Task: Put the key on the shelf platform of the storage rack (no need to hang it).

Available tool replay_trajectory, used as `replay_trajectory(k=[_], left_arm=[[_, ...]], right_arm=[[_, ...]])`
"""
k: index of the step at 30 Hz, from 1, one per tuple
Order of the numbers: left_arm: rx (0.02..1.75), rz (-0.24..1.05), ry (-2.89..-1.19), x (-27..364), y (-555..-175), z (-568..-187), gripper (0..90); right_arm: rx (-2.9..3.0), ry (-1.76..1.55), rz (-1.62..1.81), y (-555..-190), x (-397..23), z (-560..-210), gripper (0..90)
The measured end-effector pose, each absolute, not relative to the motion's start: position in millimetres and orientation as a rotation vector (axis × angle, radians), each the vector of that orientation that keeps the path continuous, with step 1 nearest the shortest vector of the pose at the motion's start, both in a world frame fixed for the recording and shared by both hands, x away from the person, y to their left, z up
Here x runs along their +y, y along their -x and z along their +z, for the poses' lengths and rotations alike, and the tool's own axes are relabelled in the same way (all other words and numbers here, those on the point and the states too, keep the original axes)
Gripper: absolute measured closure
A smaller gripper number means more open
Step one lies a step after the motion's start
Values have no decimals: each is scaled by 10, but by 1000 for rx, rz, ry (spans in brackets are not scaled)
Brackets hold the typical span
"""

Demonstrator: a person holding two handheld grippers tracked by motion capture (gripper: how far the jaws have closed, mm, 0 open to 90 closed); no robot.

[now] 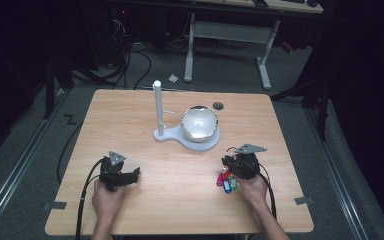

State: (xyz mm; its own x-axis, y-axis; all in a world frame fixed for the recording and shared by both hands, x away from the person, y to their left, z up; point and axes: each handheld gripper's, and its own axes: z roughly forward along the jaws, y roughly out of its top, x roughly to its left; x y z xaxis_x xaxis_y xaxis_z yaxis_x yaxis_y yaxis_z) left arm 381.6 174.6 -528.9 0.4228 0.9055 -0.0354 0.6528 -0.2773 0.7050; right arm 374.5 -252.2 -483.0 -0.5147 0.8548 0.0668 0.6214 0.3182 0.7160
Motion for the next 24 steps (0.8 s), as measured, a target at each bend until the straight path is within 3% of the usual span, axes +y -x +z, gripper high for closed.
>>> replay_trajectory(k=[24], left_arm=[[1314, 500, -2028, 1746, -3816, -5289, 177]], right_arm=[[2230, -1236, 1092, -3740, -2629, -4294, 797]])
